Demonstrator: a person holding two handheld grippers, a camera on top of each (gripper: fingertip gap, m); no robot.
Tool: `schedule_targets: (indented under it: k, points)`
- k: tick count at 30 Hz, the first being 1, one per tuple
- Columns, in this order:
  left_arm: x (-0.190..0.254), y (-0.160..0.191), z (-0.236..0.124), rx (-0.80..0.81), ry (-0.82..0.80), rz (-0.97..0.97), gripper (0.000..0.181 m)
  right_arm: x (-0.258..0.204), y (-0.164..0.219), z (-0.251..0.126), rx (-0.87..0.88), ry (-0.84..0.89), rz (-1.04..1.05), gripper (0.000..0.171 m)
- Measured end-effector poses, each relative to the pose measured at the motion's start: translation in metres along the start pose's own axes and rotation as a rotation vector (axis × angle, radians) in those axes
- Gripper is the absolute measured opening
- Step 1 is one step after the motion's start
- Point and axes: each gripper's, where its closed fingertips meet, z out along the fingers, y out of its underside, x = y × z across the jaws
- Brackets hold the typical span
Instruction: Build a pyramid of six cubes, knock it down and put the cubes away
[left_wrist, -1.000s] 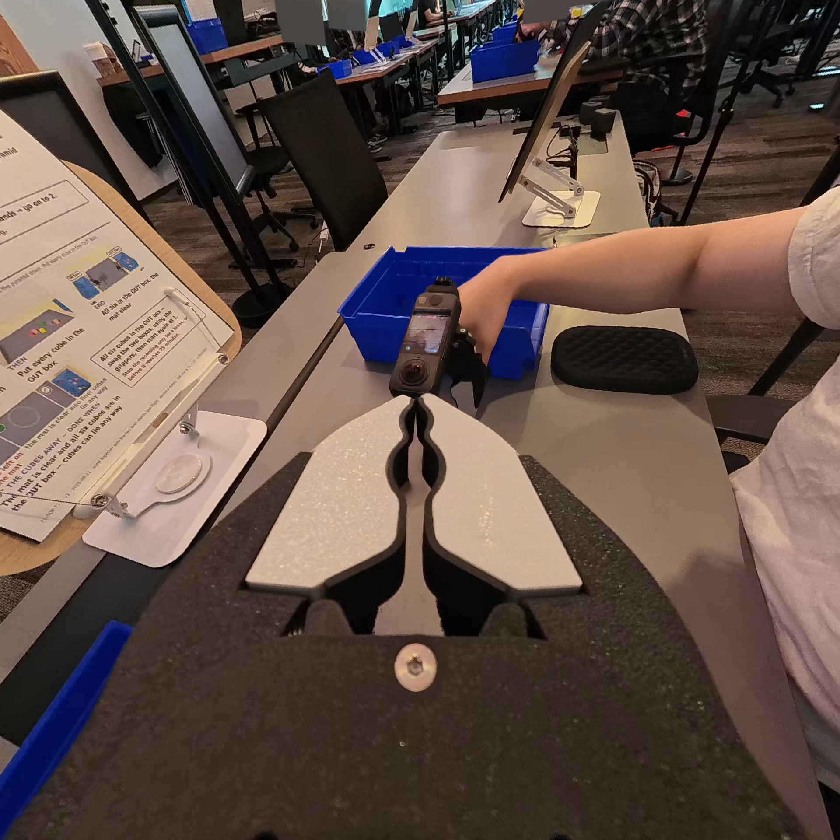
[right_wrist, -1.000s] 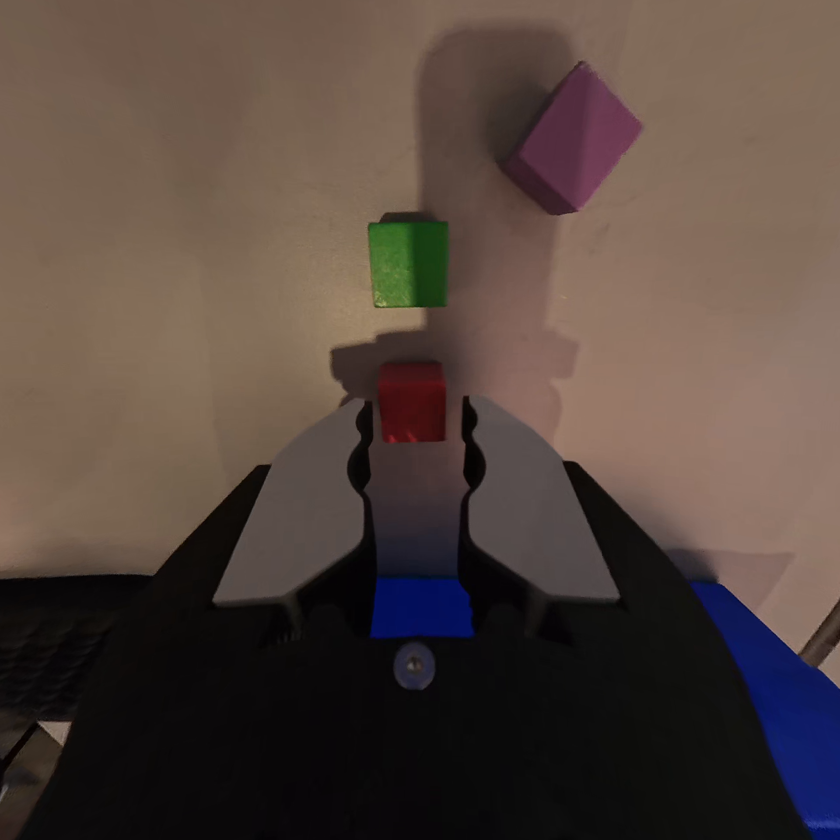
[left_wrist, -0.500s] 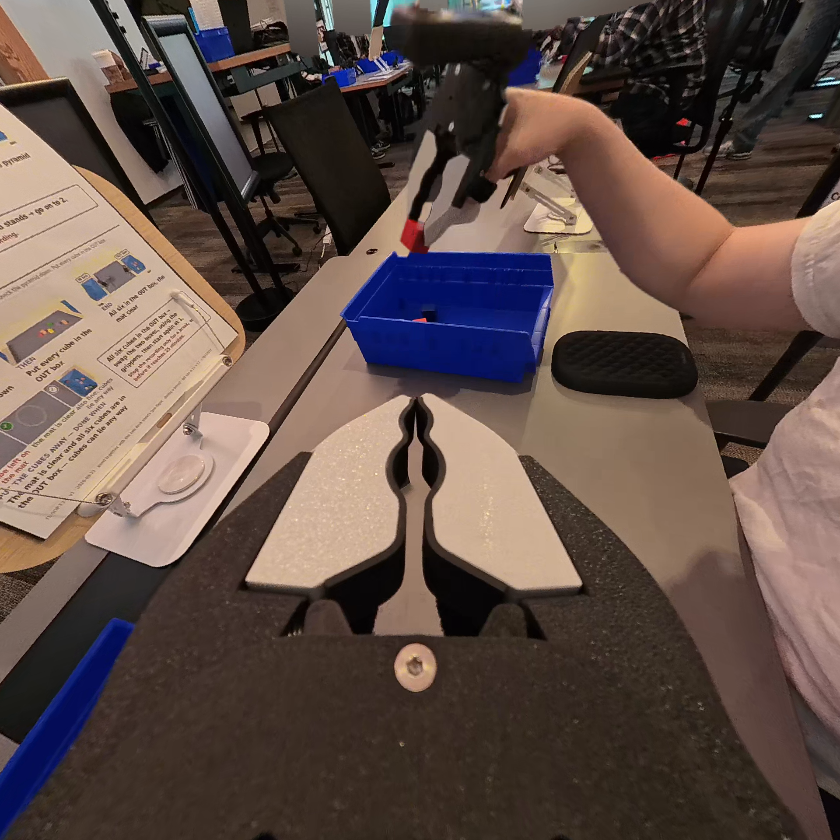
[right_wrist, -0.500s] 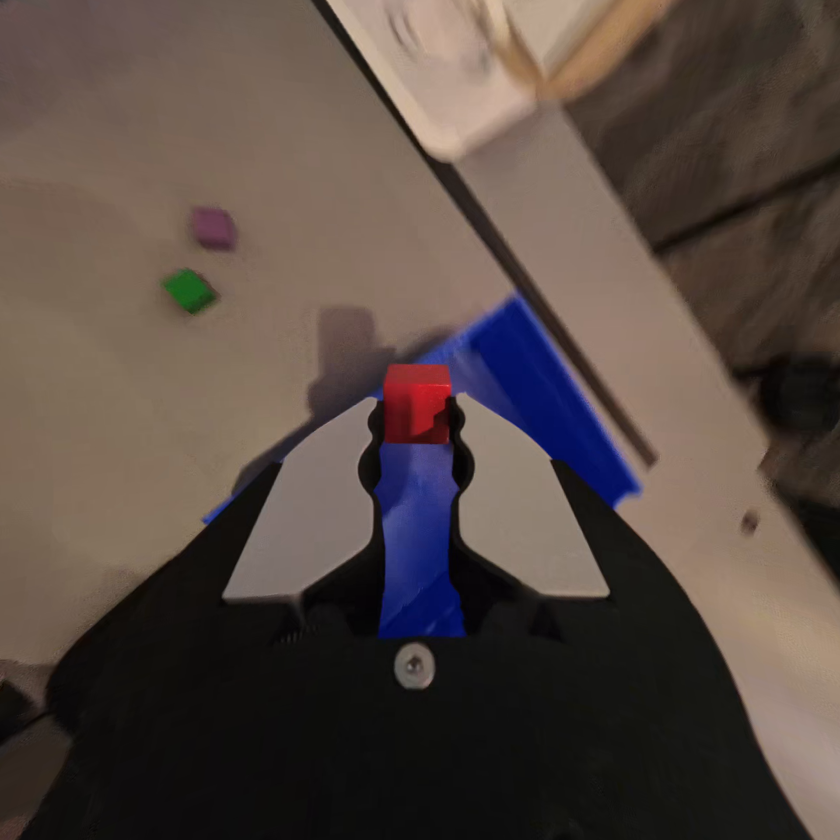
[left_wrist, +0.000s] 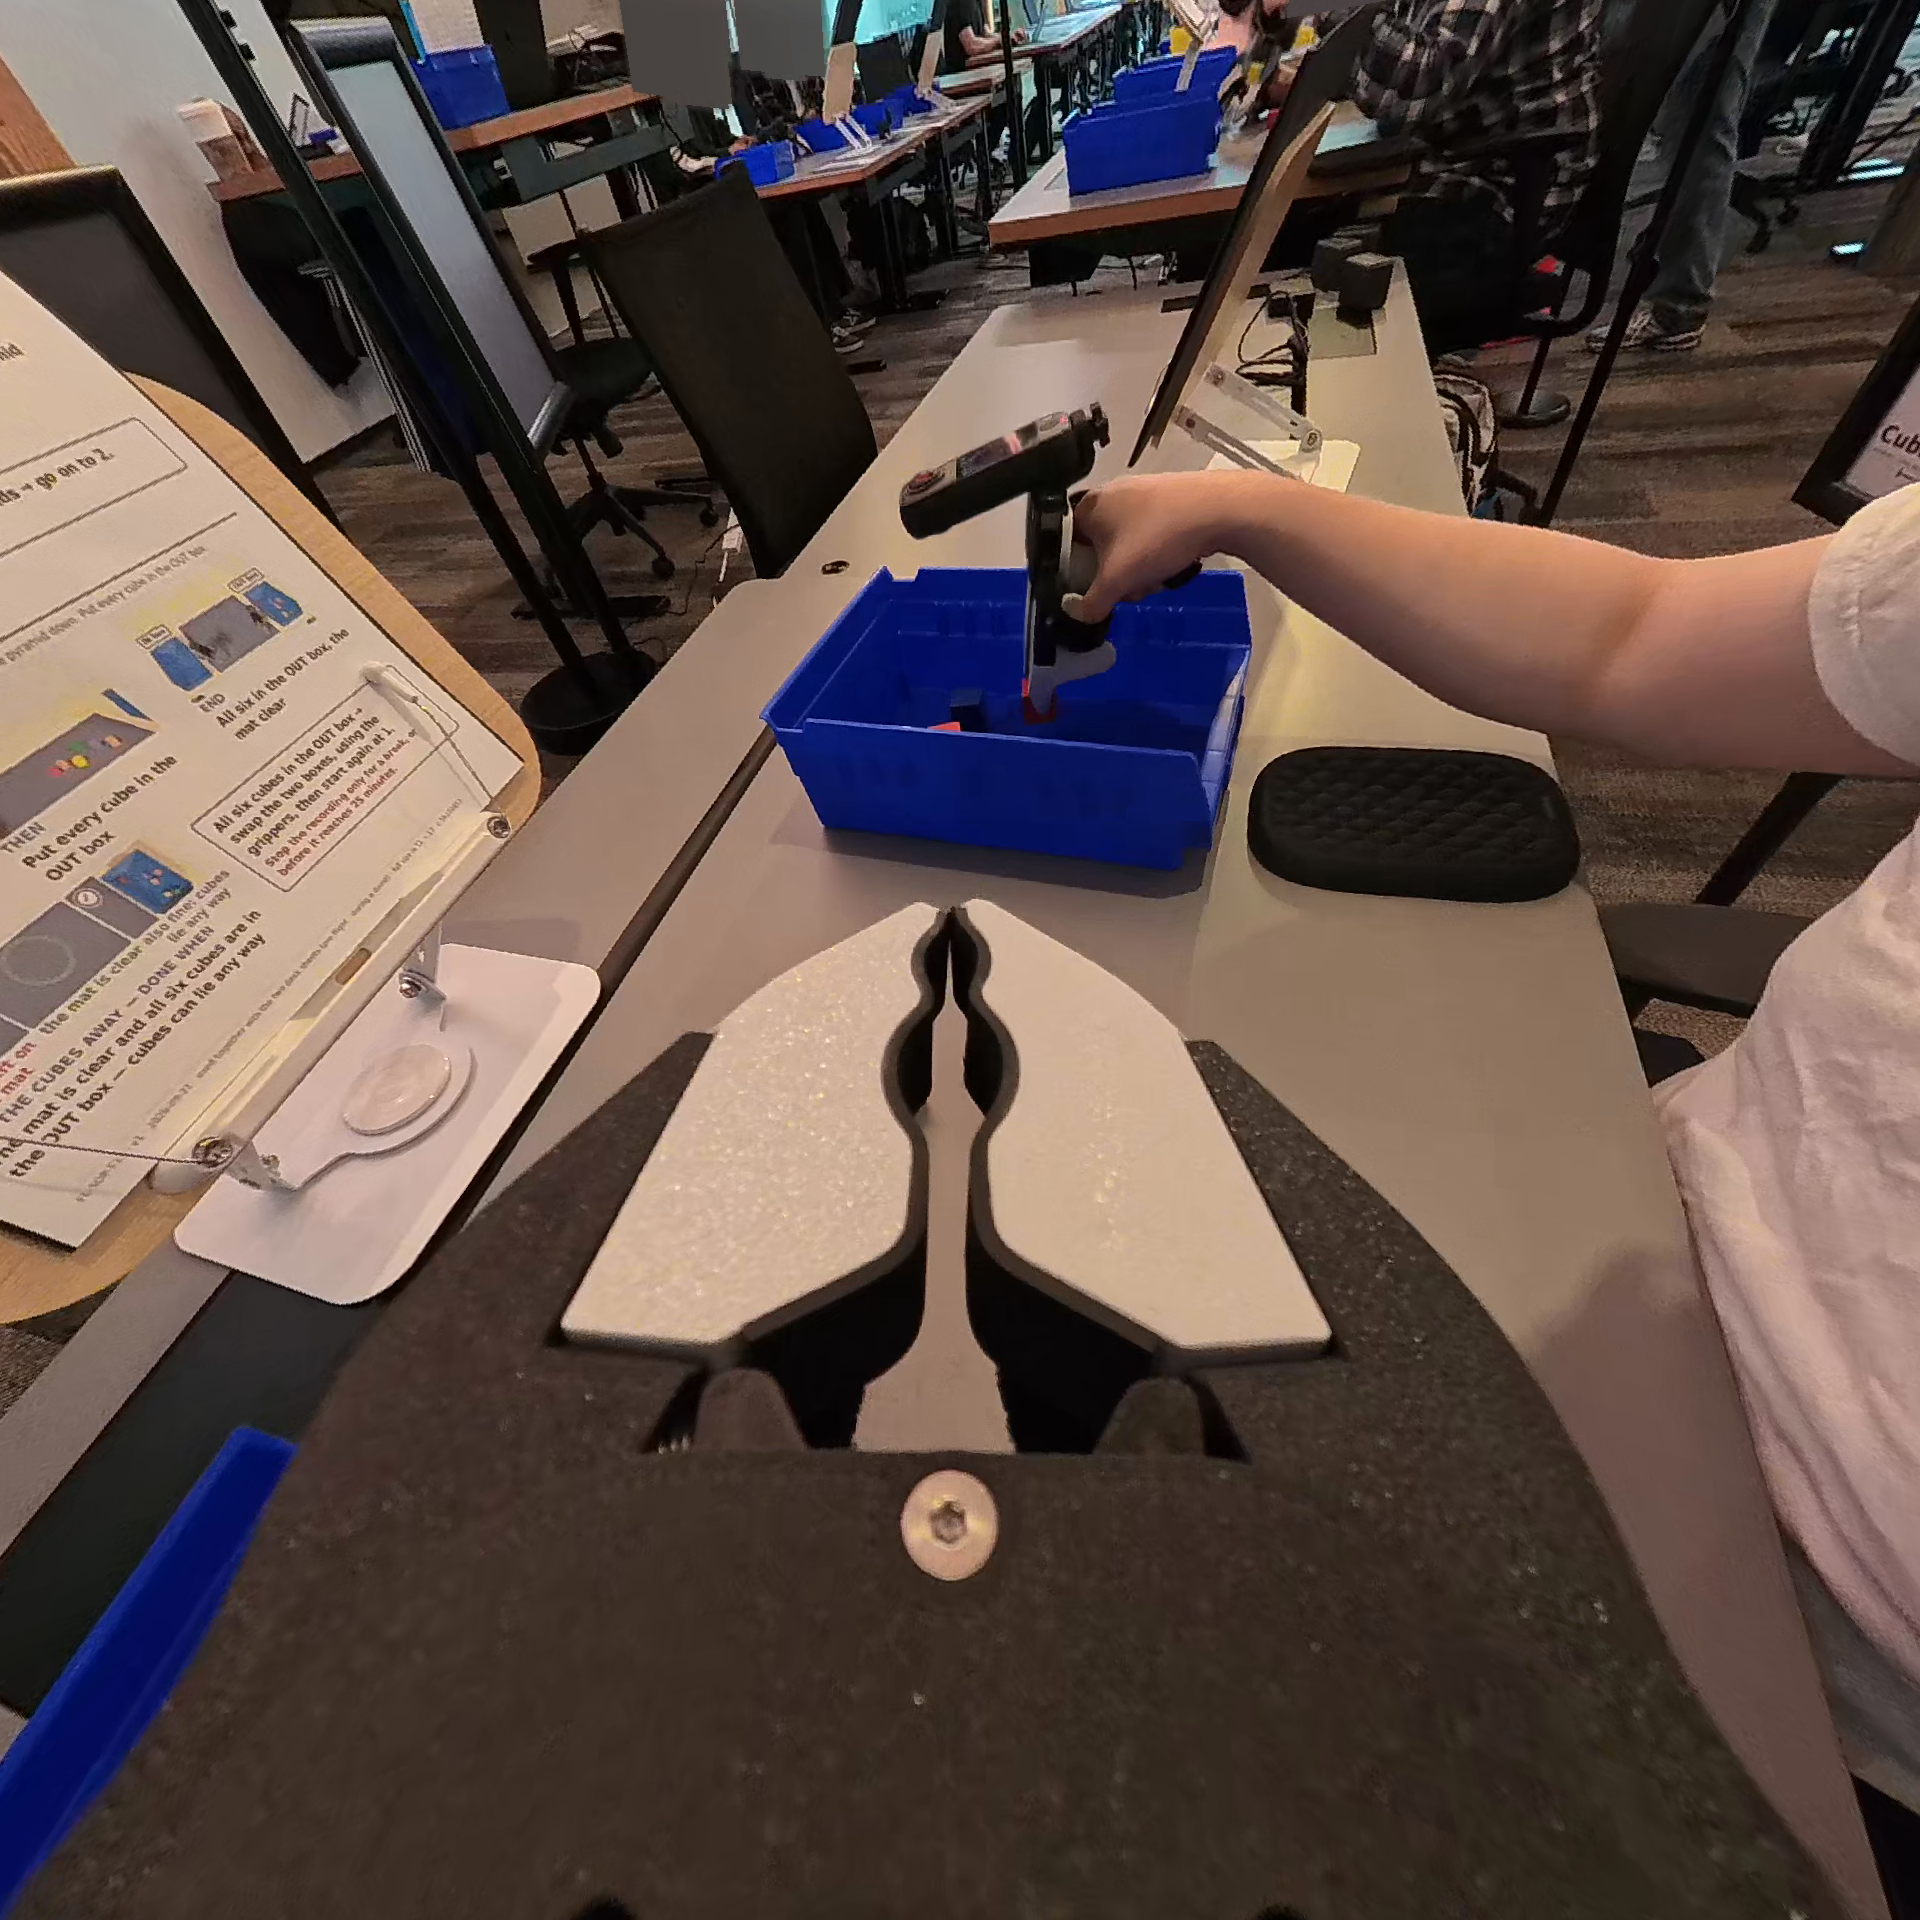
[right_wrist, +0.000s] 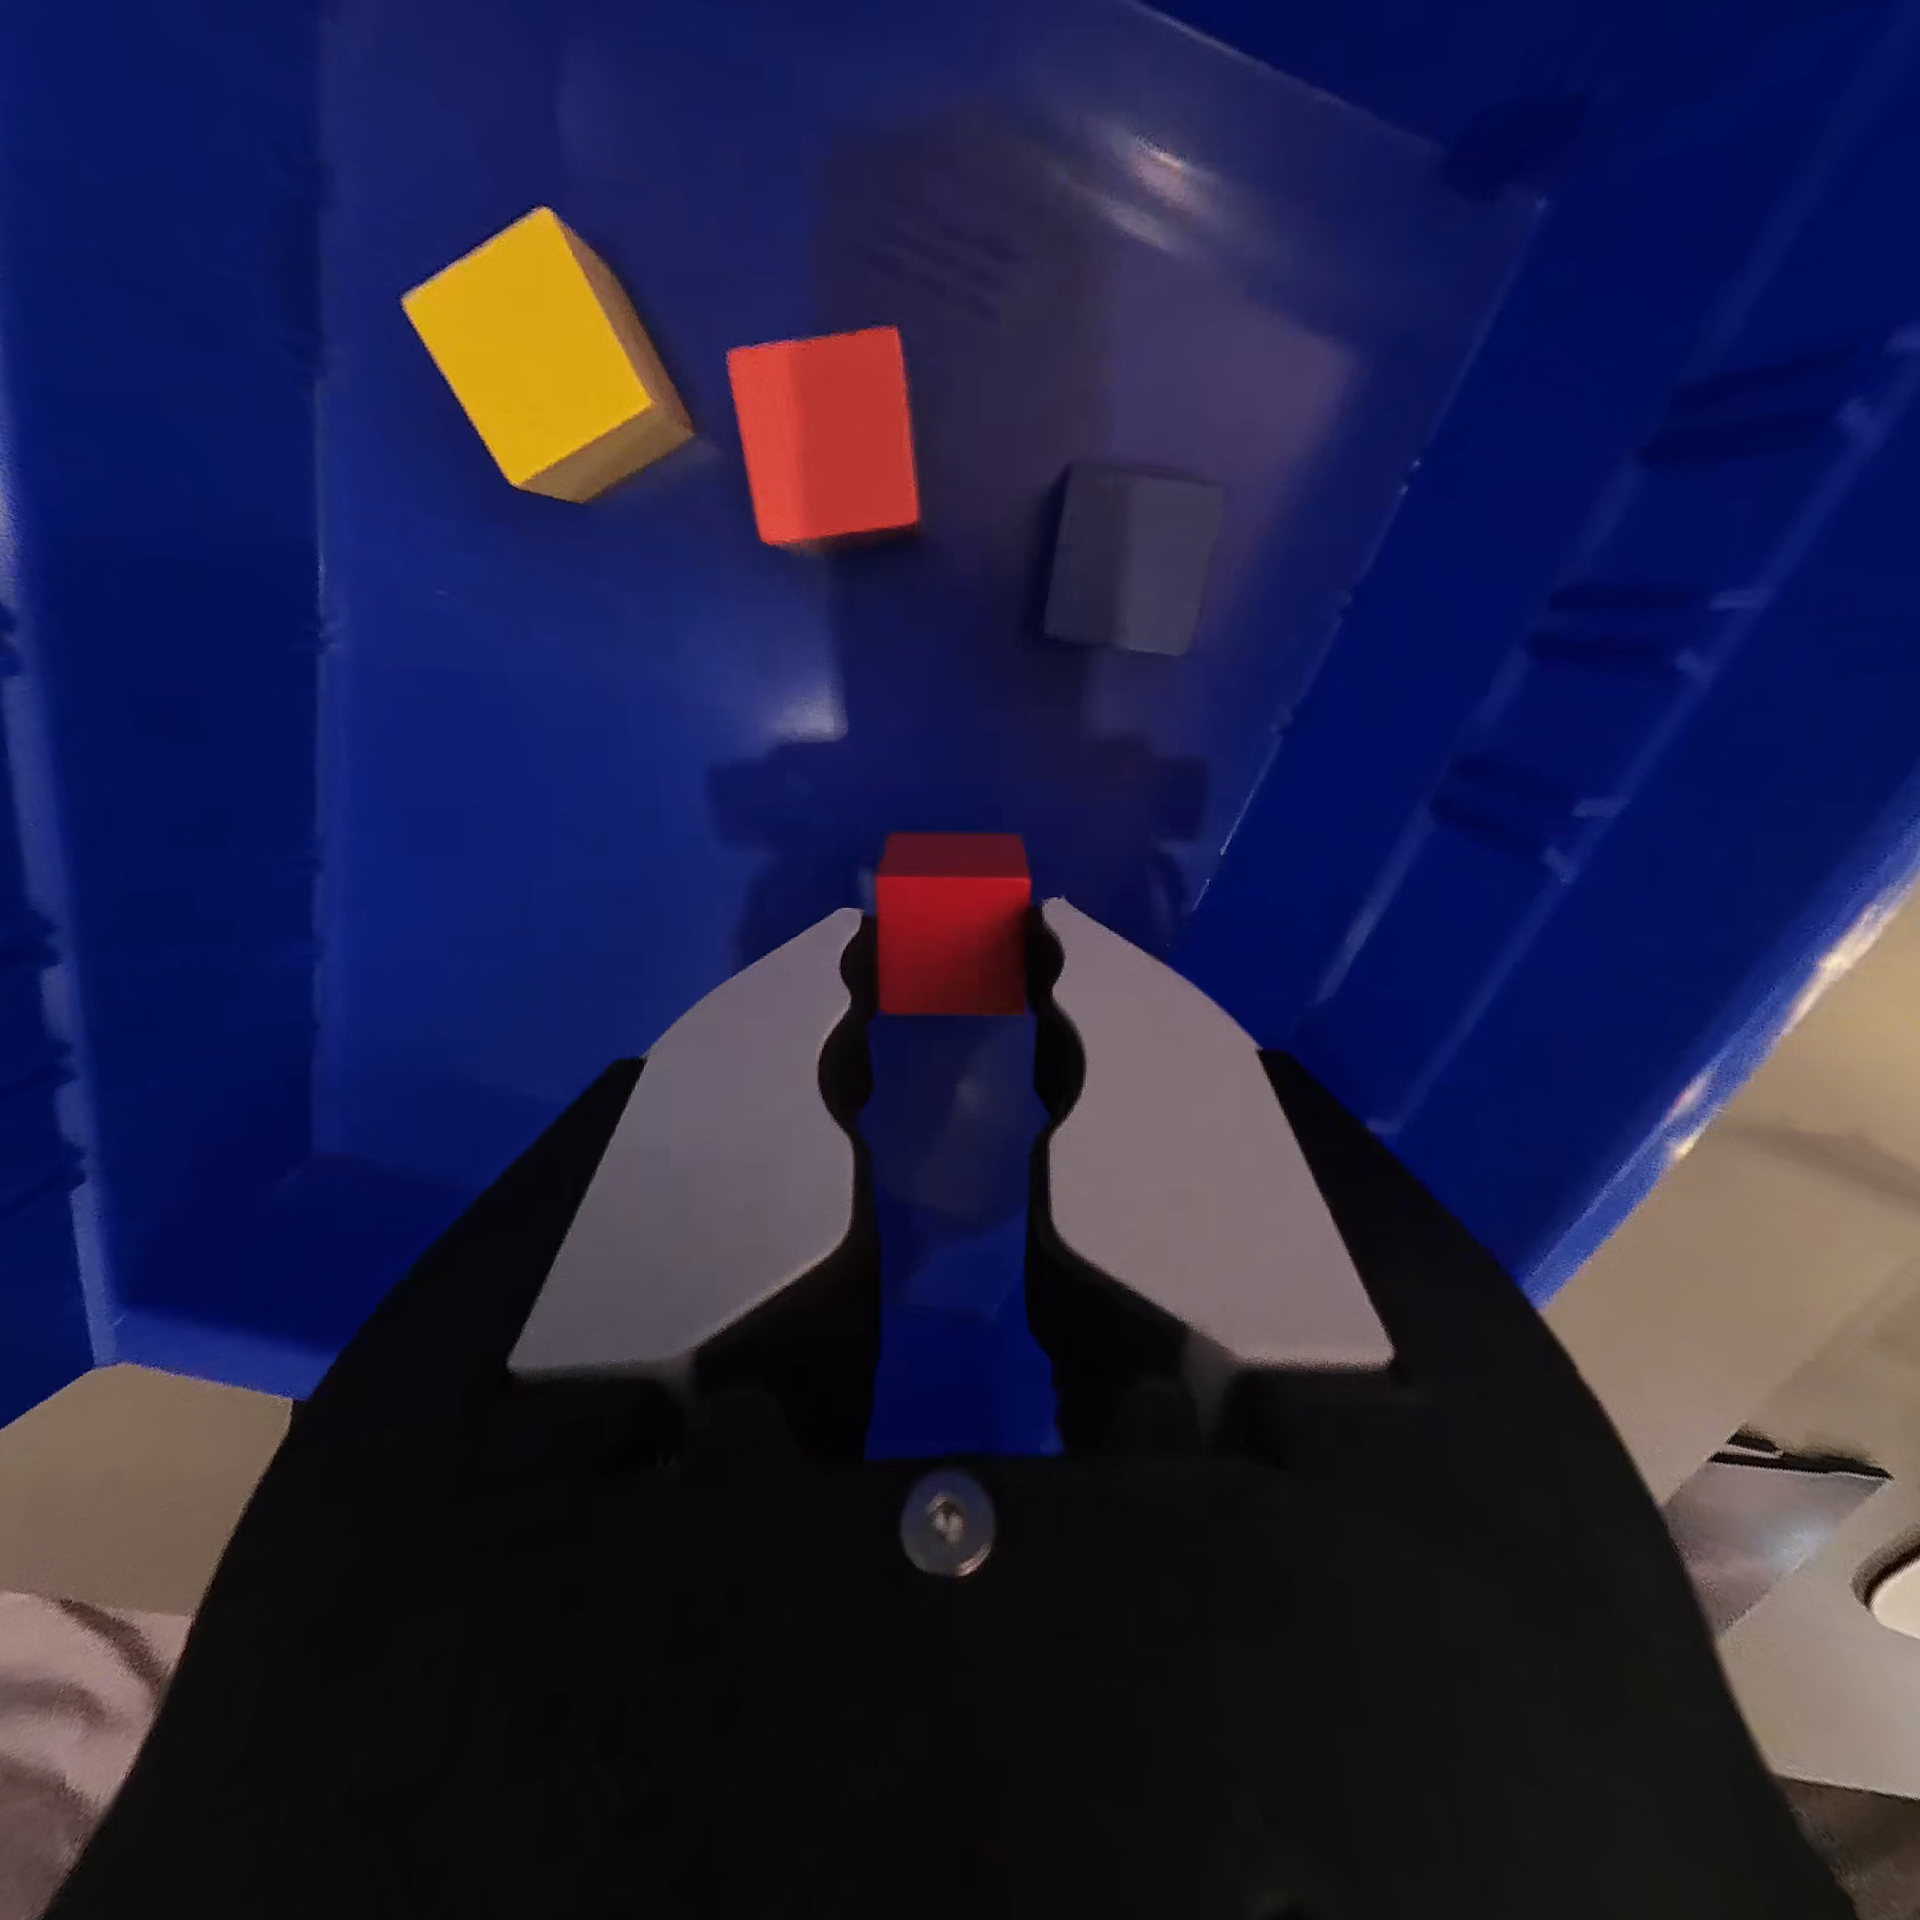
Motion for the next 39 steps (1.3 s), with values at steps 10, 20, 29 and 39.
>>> schedule_targets:
  k: [10, 20, 29, 39]
  points:
    - [0.0, 0.001, 0.0, -0.004, -0.002, -0.001, 0.0, 0.002, 0.006, 0.011, -0.025, -0.009, 0.021, 0.034]
    - [-0.002, 0.005, 0.006, -0.027, 0.001, -0.006, 0.0, -0.212, -0.074, -0.145, 0.642, -0.229, -0.723, 0.035]
    - [0.007, 0.006, 0.008, -0.049, 0.016, 0.023, 0.0, -0.309, -0.044, 0.006, 0.221, -0.138, -1.24, 0.045]
    - [0.004, 0.005, 0.003, -0.037, 0.009, 0.016, 0.0, -0.309, -0.042, 0.019, 0.168, -0.145, -1.242, 0.03]
